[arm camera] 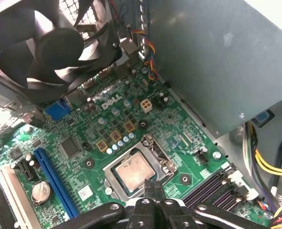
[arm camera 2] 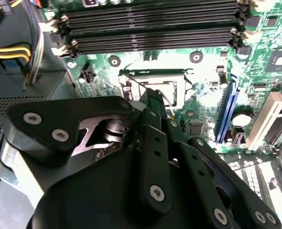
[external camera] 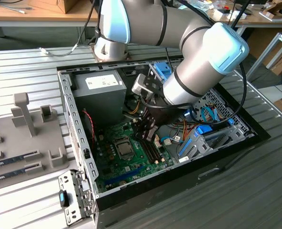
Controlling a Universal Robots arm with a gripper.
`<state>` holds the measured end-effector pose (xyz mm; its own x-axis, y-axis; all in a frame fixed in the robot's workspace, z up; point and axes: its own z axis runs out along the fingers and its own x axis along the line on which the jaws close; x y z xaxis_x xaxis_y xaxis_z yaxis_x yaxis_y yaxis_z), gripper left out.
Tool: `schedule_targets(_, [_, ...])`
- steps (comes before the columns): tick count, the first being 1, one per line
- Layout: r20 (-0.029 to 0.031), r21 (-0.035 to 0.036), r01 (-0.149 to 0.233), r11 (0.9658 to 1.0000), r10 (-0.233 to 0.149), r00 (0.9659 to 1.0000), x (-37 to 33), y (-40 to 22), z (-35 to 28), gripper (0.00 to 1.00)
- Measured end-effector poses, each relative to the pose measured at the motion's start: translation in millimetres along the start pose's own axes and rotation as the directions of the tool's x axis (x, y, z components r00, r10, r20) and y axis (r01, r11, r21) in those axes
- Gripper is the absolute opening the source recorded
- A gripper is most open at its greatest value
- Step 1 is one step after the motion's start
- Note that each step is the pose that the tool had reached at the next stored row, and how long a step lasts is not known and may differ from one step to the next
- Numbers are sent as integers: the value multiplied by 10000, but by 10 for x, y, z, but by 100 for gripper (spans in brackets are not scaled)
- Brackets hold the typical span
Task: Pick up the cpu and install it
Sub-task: 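Install the first cpu locking lever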
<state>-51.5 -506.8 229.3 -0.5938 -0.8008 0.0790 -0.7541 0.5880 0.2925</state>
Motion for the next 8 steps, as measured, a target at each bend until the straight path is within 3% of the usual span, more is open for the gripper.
schedule_targets(8, [-197,156,-71,9999,74,9998,9,-41,82,11])
